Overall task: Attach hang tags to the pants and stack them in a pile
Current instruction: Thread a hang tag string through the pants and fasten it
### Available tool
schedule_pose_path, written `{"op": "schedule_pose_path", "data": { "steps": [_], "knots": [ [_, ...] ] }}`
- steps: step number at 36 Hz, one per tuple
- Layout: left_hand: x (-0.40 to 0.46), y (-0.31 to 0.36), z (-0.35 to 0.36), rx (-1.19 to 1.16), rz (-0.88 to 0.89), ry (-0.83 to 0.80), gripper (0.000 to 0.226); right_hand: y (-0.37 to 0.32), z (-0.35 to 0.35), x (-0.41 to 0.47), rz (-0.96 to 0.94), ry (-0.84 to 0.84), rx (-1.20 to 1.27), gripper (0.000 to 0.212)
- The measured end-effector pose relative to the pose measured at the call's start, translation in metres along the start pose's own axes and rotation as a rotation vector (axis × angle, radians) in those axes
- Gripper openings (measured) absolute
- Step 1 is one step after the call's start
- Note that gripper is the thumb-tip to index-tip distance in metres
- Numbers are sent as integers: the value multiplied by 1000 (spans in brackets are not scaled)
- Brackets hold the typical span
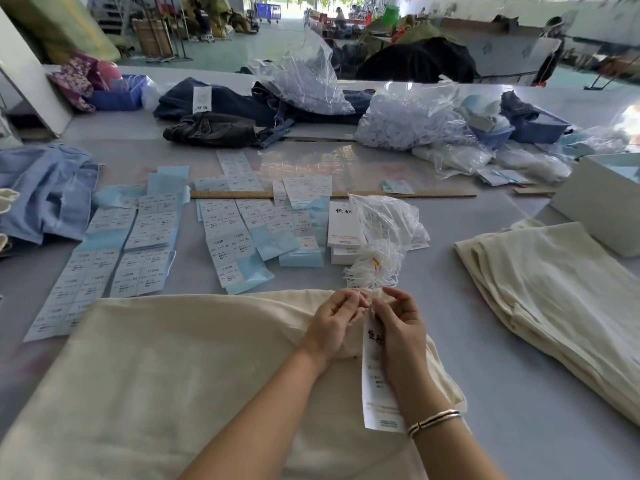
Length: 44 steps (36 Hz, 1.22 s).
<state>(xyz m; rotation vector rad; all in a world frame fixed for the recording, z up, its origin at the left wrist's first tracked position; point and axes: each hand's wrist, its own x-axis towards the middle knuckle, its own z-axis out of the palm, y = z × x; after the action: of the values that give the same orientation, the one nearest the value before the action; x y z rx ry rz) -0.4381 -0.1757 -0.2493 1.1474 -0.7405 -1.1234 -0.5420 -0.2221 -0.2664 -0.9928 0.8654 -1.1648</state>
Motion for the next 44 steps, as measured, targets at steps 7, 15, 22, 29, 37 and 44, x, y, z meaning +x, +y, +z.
{"op": "schedule_pose_path", "data": {
  "steps": [7, 15, 22, 29, 37, 44],
  "knots": [
    [1, 0, -4, -109, -55, 8, 27, -6, 15, 6, 69, 85, -141, 25],
    [-1, -2, -7, -106, -30, 10, 32, -4, 19, 5, 123, 199, 257, 23],
    [7, -12, -2, 396, 103, 75, 27, 3, 11, 4, 107, 150, 341, 26],
    [8, -17, -2, 546, 156, 79, 16, 4, 15, 4, 82, 140, 322, 20],
    [8, -15, -1, 565, 165, 93, 18, 7, 13, 4, 60, 127, 310, 27],
    [7, -14, 0, 581, 160, 87, 17, 9, 13, 4, 31, 115, 299, 27]
  ]
}}
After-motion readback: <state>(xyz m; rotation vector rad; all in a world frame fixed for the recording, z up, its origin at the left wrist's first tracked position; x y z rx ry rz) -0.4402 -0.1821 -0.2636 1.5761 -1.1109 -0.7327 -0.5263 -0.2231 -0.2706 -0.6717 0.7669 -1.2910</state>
